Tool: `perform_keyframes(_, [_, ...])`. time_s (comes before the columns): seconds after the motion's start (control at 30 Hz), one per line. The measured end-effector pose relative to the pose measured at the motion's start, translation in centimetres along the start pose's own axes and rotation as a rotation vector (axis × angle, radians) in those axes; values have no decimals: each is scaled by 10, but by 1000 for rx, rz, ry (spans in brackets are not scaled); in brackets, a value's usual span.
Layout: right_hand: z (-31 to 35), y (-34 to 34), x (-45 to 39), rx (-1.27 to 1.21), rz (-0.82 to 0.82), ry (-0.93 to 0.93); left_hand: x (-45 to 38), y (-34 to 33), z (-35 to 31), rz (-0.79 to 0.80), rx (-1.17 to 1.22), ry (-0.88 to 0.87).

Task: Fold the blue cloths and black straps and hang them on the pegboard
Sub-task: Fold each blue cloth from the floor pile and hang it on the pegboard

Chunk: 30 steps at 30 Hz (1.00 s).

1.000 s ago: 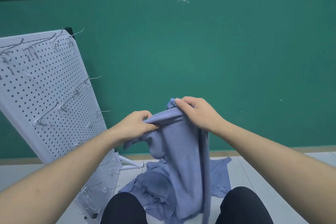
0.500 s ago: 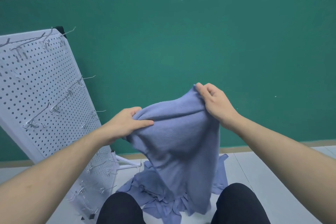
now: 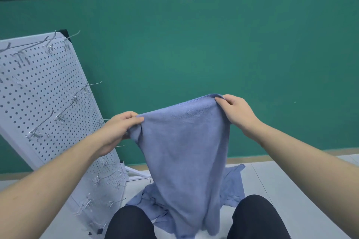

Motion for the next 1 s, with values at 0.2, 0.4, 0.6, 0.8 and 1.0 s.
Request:
perform_keyframes(0.2, [3, -20, 9, 17, -5, -102, -5, -16, 11, -253, 115, 118])
perform_keyframes(0.4, [21, -56, 37, -250, 182, -225, 9, -65, 3, -141, 173, 180])
perform_keyframes(0.6, [35, -75, 54, -479, 304, -315, 21, -97, -10, -52, 394, 203])
perform_keyframes(0.8, [30, -70, 54, -474, 344, -335, 28, -102, -15, -14, 404, 81])
perform_keyframes(1.0, [25, -60, 53, -428, 297, -312, 29, -96, -12, -142, 356, 52])
Point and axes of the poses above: each hand's wrist, its own x-axis away from the middle knuckle, its own y-axis out of the back of the hand, z = x × y, the point moved 5 cm from there along -x, towards the middle knuckle, and after that the axes turned 12 degrees about -z, right-handed, at the moved point
